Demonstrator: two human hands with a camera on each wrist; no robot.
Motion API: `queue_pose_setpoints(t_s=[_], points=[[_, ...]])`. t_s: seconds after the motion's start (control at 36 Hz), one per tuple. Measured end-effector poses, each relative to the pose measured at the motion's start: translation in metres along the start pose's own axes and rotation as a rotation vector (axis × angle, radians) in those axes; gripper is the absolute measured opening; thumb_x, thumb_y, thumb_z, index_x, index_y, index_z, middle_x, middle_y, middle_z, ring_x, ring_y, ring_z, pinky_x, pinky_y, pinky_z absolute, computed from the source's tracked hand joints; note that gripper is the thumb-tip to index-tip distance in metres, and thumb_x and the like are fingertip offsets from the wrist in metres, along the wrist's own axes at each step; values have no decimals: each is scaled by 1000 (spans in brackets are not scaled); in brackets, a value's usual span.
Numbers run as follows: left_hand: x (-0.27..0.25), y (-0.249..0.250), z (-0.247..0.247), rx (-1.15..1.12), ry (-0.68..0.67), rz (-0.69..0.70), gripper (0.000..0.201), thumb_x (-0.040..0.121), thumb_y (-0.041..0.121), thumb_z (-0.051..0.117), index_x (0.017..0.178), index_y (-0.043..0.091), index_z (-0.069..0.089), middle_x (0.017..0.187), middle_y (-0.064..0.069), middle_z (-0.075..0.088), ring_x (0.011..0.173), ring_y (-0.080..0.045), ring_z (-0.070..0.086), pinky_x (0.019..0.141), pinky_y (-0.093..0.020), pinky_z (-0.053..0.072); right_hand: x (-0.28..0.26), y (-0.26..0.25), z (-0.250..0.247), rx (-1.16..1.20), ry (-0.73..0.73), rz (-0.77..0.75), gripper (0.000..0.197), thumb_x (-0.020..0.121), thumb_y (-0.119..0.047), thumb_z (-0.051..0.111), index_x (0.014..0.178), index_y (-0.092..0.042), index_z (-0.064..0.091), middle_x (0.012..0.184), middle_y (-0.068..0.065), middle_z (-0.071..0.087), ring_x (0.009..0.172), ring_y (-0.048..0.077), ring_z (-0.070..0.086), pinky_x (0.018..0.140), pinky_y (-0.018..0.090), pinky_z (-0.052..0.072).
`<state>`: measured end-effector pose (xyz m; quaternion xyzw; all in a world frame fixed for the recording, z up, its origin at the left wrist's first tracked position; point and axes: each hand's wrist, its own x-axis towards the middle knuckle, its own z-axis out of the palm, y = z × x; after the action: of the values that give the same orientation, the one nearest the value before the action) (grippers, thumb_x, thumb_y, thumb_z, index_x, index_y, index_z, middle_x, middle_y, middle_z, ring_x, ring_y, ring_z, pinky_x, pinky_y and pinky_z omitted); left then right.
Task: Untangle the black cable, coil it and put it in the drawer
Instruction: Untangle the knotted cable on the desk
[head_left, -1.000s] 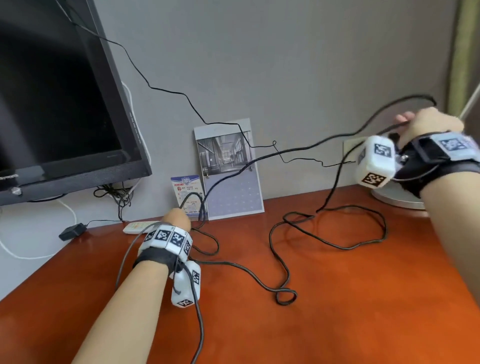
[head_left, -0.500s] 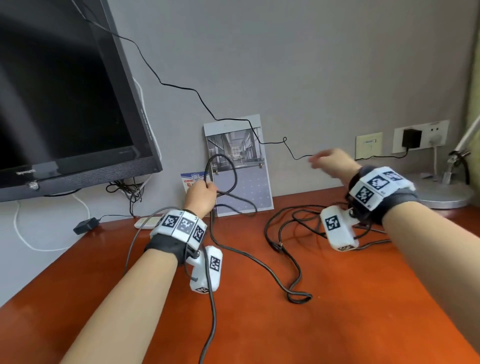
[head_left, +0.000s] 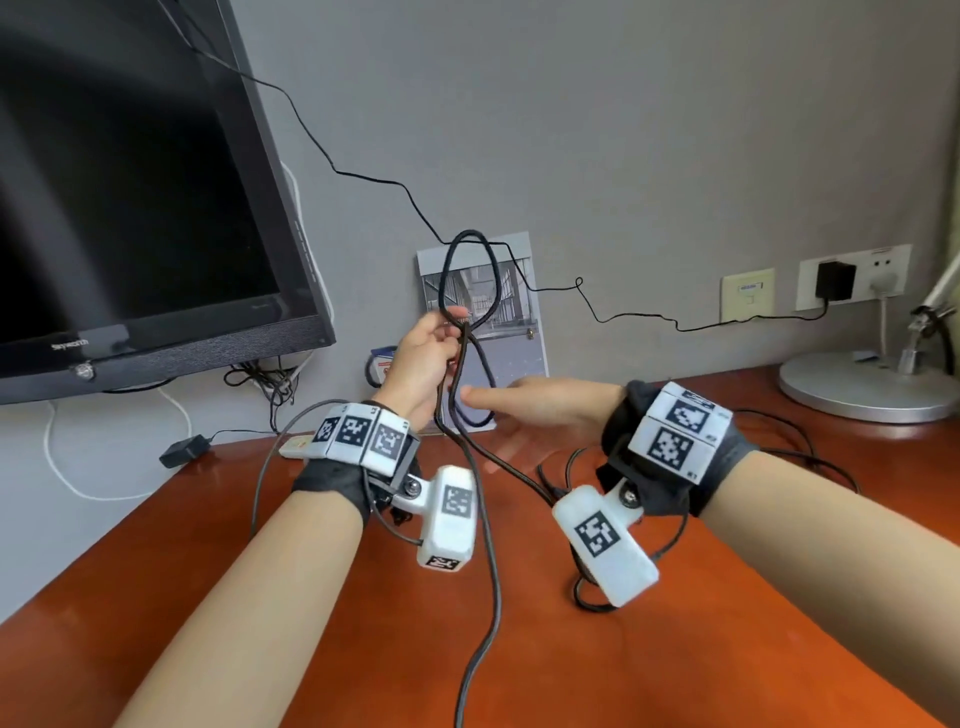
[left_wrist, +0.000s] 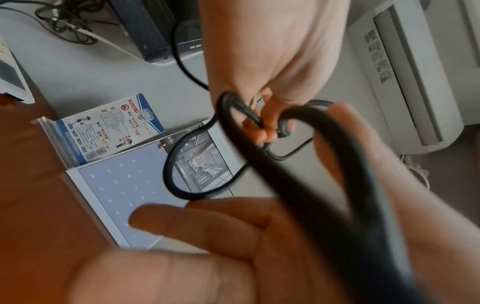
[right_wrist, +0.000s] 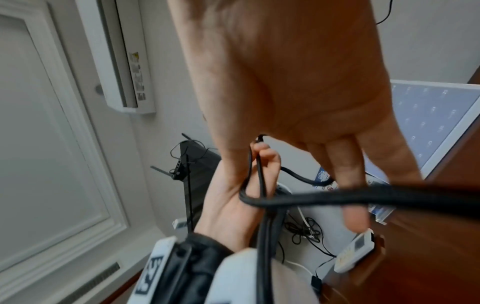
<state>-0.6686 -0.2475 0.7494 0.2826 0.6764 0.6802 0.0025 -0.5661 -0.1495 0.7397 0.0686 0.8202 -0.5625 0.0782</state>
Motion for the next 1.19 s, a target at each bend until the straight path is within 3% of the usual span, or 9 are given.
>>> queue_pose_setpoints(t_s=[0.08, 0.17, 0.39, 0.58, 0.75, 0.89, 0.97, 1.06, 1.19], points=[[-2, 1, 0, -34, -49, 20, 43, 93, -16, 32, 105, 19, 52, 82, 1, 42, 64, -11, 42, 52, -17, 43, 2, -1, 5, 63, -3, -21, 67, 92, -48, 51, 138, -2, 36, 124, 20, 59, 84, 26, 67, 81, 40, 54], [-3, 2, 1, -51, -62, 1, 40, 91, -19, 32, 114, 12, 42, 83, 0, 46, 61, -13, 49, 51, -16, 46, 6, -2, 5, 214, 18, -23, 65, 93, -51, 48, 143, -14, 31, 121, 18, 59, 84, 25, 65, 67, 32, 52], [-4, 1, -4, 199, -199, 26, 43, 88, -20, 43, 82, 19, 27, 74, 0, 29, 65, -16, 46, 50, -14, 45, 6, 0, 4, 147, 96, -29, 12, 94, -14, 49, 99, -3, 52, 70, 2, 69, 55, 11, 65, 69, 35, 57], [-10, 1, -7, 263, -303, -35, 43, 84, -26, 36, 86, 16, 29, 69, -2, 41, 48, -4, 47, 43, -16, 33, 6, -3, -4, 205, 260, -154, 13, 91, -7, 46, 96, -11, 58, 88, 4, 59, 73, 16, 58, 66, 34, 53], [-11, 3, -18, 294, -250, -98, 46, 79, -25, 23, 81, 20, 29, 75, 2, 34, 50, -7, 36, 38, -14, 19, 11, 4, -24, -95, 566, -226, 16, 91, -21, 57, 82, -10, 63, 58, 1, 49, 51, 14, 45, 47, 21, 40], [-8, 0, -56, 392, -3, -121, 41, 83, -19, 43, 110, 12, 42, 98, 2, 45, 76, -11, 48, 47, -16, 36, 7, 20, -69, -42, 855, -140, 17, 88, -18, 58, 77, -6, 61, 62, 6, 49, 59, 23, 48, 48, 23, 39], [-5, -7, -64, 434, 125, -88, 41, 80, -19, 48, 107, 11, 42, 94, 3, 45, 92, -15, 46, 55, -17, 40, 7, 29, -85, -74, 913, -95, 23, 86, -24, 60, 86, -3, 70, 72, 10, 58, 68, 26, 53, 62, 28, 44], [-7, -8, -54, 473, 55, -110, 39, 82, -19, 45, 107, 11, 48, 112, -6, 53, 80, -10, 53, 45, -9, 40, 11, 30, -82, -117, 934, -139, 27, 86, -26, 60, 87, -3, 73, 76, 12, 60, 74, 26, 54, 71, 32, 46], [-11, 1, -22, 415, -111, -123, 37, 94, 5, 45, 131, 11, 49, 124, -1, 53, 99, -9, 51, 60, -13, 35, 16, 22, -60, -97, 837, -293, 20, 85, -26, 67, 72, -10, 64, 49, -4, 49, 45, 8, 47, 53, 22, 39]])
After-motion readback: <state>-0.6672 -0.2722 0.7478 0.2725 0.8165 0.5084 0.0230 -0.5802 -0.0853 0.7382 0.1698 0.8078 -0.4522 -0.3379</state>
